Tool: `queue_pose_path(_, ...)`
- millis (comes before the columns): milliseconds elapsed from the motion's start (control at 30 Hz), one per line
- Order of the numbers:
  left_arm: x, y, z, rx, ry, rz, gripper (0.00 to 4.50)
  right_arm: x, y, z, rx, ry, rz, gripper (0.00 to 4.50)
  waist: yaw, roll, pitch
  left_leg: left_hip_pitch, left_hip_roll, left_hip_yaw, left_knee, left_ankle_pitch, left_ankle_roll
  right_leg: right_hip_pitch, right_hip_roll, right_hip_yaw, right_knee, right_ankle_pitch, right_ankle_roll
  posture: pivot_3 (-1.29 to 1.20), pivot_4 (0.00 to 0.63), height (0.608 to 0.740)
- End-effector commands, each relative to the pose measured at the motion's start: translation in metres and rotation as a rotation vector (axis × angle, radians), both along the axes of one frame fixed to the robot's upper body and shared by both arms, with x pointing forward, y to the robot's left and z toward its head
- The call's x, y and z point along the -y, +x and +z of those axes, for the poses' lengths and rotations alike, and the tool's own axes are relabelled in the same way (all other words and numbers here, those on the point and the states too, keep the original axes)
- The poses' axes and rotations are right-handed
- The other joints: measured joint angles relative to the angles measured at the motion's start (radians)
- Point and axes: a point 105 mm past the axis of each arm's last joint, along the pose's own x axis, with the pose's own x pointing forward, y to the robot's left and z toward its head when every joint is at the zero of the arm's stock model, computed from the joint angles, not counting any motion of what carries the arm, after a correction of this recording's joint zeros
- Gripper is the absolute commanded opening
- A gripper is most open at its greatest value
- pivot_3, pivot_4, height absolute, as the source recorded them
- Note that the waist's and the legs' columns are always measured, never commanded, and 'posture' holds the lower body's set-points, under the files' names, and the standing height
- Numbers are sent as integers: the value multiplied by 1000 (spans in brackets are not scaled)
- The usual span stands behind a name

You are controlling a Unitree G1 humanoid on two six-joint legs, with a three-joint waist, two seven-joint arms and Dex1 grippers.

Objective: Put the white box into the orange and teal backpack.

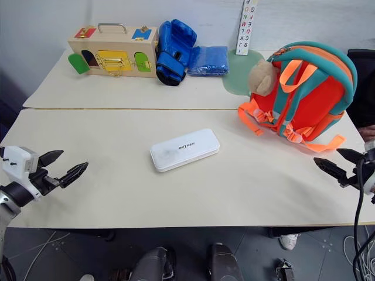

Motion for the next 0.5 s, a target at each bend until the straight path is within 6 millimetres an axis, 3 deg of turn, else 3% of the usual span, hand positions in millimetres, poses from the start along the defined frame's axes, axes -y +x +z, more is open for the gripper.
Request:
queue_pose_path(33, 6, -2, 4, 4, 28, -34, 4492, 4, -1, 9, 34, -30, -11, 4500, 0, 0, 0, 0, 0, 0, 0, 0, 0, 0, 0, 0, 0, 0, 0, 0, 150, 740)
queue_pose_path(500, 11, -2, 0, -44, 38, -53, 4492, -3, 2, 4, 51, -50, -4, 4500, 0, 0, 0, 1, 0, 0, 0, 0, 0, 0, 0, 1, 0, 0, 0, 0, 150, 740)
